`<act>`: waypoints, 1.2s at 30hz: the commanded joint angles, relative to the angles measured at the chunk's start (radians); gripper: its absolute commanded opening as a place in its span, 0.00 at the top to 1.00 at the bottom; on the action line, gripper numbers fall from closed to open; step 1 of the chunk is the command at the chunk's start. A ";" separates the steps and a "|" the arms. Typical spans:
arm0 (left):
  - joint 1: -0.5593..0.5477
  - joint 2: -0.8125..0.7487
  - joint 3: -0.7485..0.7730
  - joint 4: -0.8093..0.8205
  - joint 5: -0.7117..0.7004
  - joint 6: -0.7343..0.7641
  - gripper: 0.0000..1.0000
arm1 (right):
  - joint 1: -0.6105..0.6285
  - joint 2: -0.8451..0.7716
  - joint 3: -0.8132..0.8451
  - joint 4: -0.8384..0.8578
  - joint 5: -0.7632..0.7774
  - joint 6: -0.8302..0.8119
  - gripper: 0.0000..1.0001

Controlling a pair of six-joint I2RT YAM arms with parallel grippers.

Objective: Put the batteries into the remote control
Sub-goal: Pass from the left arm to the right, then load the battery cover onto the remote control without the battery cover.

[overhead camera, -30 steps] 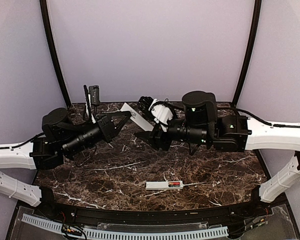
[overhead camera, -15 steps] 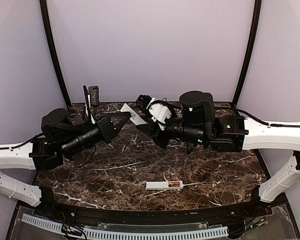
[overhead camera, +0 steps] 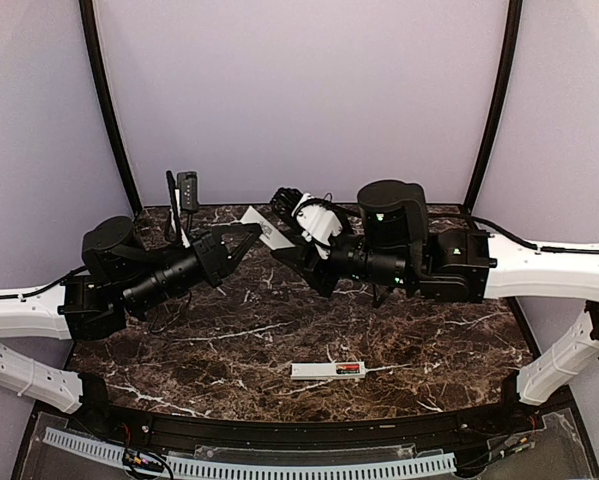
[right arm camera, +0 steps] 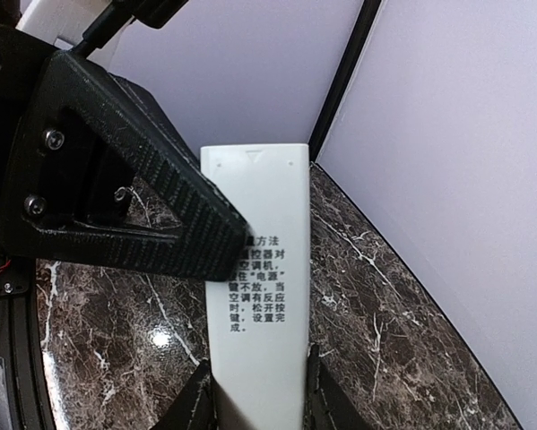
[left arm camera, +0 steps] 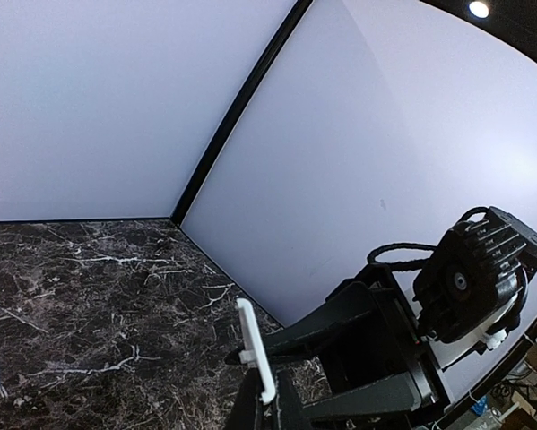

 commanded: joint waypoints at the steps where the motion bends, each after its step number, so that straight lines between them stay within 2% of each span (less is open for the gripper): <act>1: 0.003 -0.013 -0.008 0.036 0.023 0.008 1.00 | 0.005 0.007 0.036 0.006 0.009 0.026 0.68; 4: 0.003 -0.015 -0.009 0.038 0.026 0.008 1.00 | 0.003 0.006 0.036 0.007 0.010 0.036 0.69; 8: 0.003 -0.018 -0.014 0.035 0.020 0.008 1.00 | 0.004 -0.004 0.024 0.018 0.011 0.044 0.87; 13: 0.004 -0.016 -0.014 0.025 0.010 0.013 1.00 | -0.004 -0.020 0.023 -0.004 -0.002 0.052 0.99; 15: 0.004 -0.017 -0.015 0.008 -0.009 0.021 0.79 | -0.020 -0.026 0.032 -0.048 -0.029 0.064 1.00; 16: 0.004 -0.024 -0.016 -0.003 -0.017 0.034 0.60 | -0.032 -0.028 0.038 -0.080 -0.045 0.073 1.00; 17: 0.004 -0.029 -0.016 -0.028 -0.040 0.042 0.53 | -0.044 -0.030 0.043 -0.110 -0.066 0.081 1.00; 18: 0.004 -0.048 -0.020 -0.052 -0.050 0.067 0.41 | -0.059 -0.035 0.044 -0.145 -0.093 0.086 1.00; 20: 0.005 -0.090 -0.035 -0.085 -0.088 0.119 0.31 | -0.098 -0.042 0.044 -0.228 -0.182 0.089 1.00; 22: 0.005 -0.140 -0.054 -0.114 -0.107 0.206 0.26 | -0.145 -0.039 0.042 -0.325 -0.290 0.077 1.00; 26: 0.005 -0.170 -0.043 -0.288 -0.077 0.403 0.26 | -0.193 -0.002 0.044 -0.536 -0.457 -0.031 1.00; 29: 0.004 -0.137 -0.044 -0.390 0.007 0.483 0.27 | -0.193 0.049 0.049 -0.665 -0.485 -0.112 0.99; 31: 0.004 -0.114 -0.076 -0.396 0.097 0.522 0.27 | -0.194 0.101 0.065 -0.738 -0.465 -0.157 0.98; 34: 0.000 -0.098 -0.144 -0.318 0.257 0.622 0.29 | -0.194 0.188 0.071 -0.797 -0.436 -0.187 0.97; 36: -0.005 -0.092 -0.187 -0.272 0.299 0.655 0.30 | -0.191 0.228 0.065 -0.814 -0.433 -0.193 0.97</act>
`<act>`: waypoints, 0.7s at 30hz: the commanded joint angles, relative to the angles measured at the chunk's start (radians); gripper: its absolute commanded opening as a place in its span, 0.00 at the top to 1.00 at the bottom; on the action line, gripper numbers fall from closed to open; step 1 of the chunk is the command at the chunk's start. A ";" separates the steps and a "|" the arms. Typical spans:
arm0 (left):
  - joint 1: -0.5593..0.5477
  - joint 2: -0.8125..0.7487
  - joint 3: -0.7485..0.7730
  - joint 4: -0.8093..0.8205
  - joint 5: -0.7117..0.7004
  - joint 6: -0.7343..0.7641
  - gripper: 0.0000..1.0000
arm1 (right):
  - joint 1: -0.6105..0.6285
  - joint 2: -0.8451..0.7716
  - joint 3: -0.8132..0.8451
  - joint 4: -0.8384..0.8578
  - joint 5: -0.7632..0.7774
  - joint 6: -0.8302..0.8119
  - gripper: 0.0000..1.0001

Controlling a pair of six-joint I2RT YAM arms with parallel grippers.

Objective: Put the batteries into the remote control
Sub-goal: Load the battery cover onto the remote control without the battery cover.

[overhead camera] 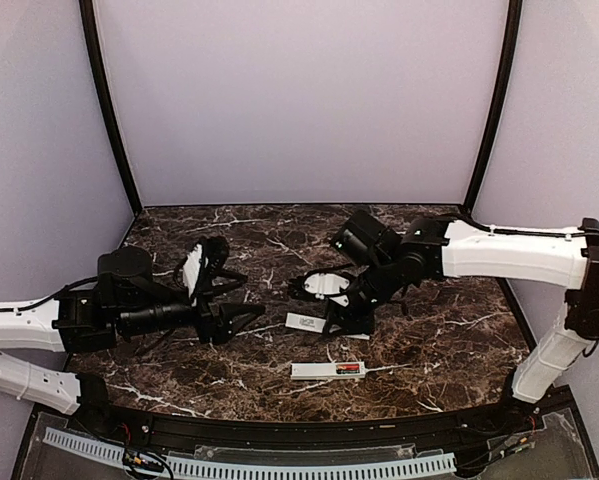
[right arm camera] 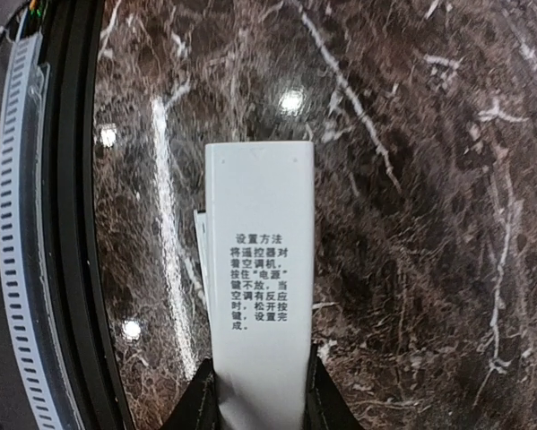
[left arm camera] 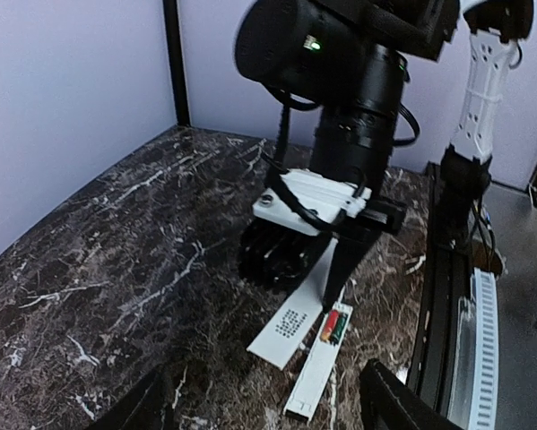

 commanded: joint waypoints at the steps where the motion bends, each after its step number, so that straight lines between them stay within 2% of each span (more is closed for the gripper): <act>1: -0.009 0.013 -0.096 0.023 0.197 0.158 0.30 | 0.009 0.091 0.007 -0.142 -0.010 -0.071 0.97; 13: -0.021 0.159 -0.074 -0.037 0.233 0.250 0.26 | 0.045 0.200 -0.061 0.014 0.005 -0.090 0.97; 21: -0.021 0.144 -0.078 -0.011 0.190 0.284 0.25 | 0.046 0.243 -0.068 0.071 0.006 -0.085 0.96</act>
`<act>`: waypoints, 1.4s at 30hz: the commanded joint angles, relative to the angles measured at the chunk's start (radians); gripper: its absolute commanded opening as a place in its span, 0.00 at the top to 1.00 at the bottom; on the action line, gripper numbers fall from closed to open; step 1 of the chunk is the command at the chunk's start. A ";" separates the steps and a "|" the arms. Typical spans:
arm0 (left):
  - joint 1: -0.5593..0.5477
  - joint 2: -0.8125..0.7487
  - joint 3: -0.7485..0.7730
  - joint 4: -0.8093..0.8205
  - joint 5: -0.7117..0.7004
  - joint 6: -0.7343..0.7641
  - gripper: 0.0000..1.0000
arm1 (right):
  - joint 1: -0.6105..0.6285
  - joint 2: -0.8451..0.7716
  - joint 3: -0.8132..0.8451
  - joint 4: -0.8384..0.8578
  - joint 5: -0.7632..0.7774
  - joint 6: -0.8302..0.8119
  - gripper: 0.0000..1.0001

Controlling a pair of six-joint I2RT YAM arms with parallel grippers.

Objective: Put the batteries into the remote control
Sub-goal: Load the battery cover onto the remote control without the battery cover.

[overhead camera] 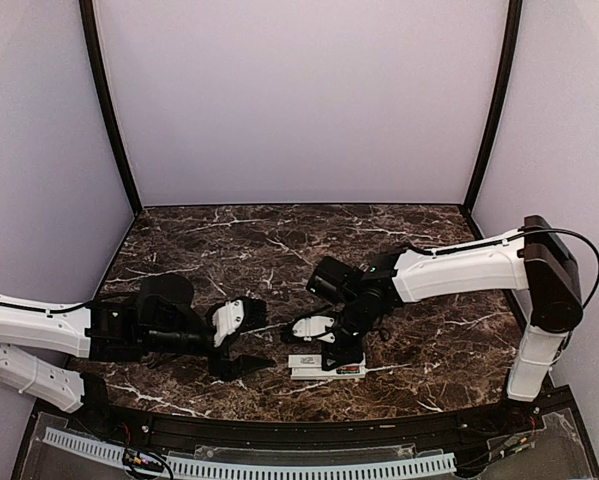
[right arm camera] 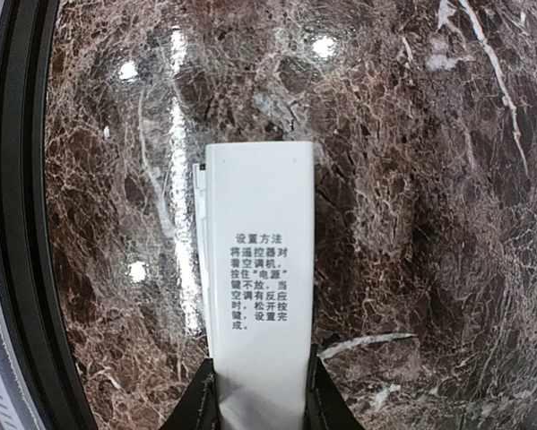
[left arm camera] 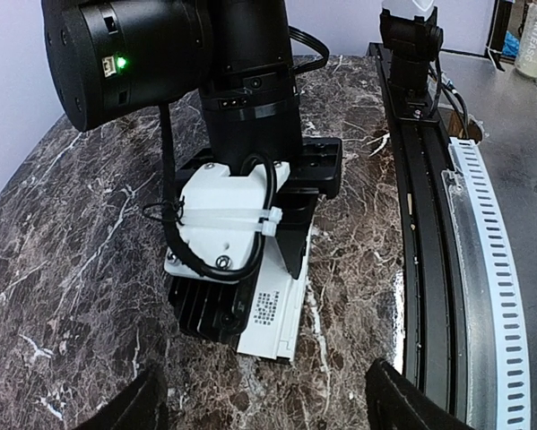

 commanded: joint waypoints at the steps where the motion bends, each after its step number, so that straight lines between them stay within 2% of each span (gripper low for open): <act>1: -0.005 -0.029 0.011 0.004 -0.018 0.036 0.25 | 0.004 0.013 -0.014 0.042 0.001 -0.004 0.96; 32: -0.005 -0.004 0.034 -0.011 -0.041 0.065 0.24 | 0.006 0.013 -0.031 0.029 -0.041 0.009 0.91; 42: -0.005 0.003 0.038 -0.013 -0.045 0.064 0.24 | 0.006 0.018 -0.025 0.011 -0.035 0.036 0.85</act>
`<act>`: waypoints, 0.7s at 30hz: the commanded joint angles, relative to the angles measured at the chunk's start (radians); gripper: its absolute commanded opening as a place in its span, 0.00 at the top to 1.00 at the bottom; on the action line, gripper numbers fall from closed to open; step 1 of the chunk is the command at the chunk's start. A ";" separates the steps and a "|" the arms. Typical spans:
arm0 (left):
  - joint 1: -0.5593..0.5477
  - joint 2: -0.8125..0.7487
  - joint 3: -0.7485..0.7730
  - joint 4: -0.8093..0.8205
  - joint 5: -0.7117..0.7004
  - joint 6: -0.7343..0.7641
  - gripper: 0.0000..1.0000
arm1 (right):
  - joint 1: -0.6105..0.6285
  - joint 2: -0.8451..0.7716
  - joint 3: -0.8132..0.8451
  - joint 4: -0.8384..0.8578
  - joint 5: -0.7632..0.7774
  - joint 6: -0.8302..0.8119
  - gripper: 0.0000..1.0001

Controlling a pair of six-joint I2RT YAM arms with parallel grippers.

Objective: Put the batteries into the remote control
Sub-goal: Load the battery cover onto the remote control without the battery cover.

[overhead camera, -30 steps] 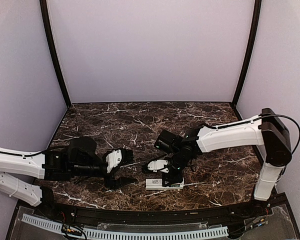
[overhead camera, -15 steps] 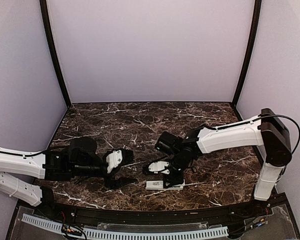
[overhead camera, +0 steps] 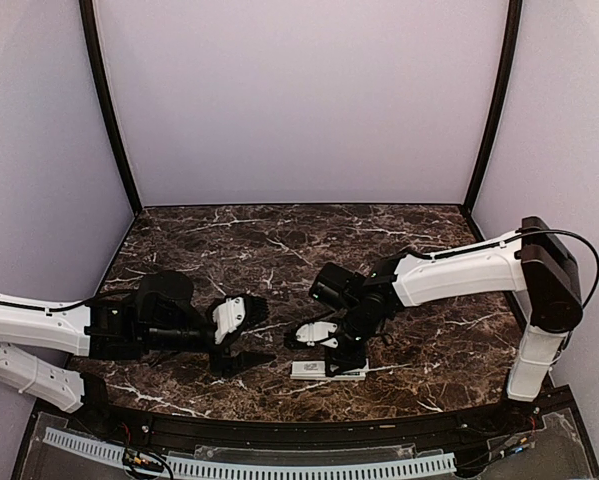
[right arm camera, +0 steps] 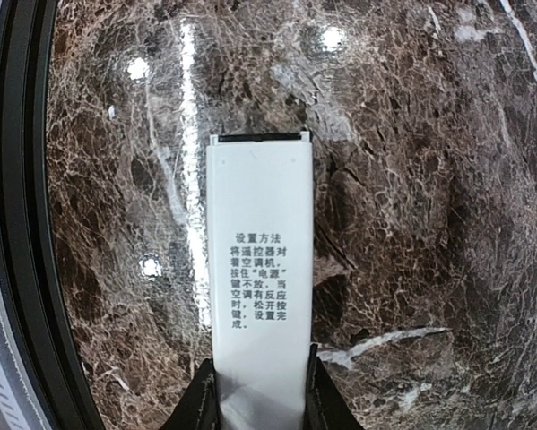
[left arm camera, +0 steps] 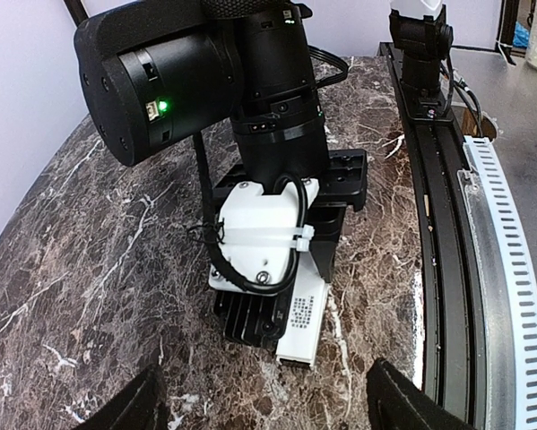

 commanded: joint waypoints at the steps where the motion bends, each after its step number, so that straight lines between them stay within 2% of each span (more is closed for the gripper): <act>1: -0.005 0.004 0.020 -0.012 -0.007 0.008 0.24 | 0.004 0.013 0.017 -0.007 -0.011 0.017 0.84; 15: -0.005 0.001 0.022 -0.019 -0.014 0.008 0.24 | 0.002 0.034 0.026 -0.001 0.000 0.017 0.70; 21: -0.005 0.004 0.023 -0.024 -0.003 0.010 0.24 | 0.003 0.033 0.038 -0.008 -0.008 0.019 0.56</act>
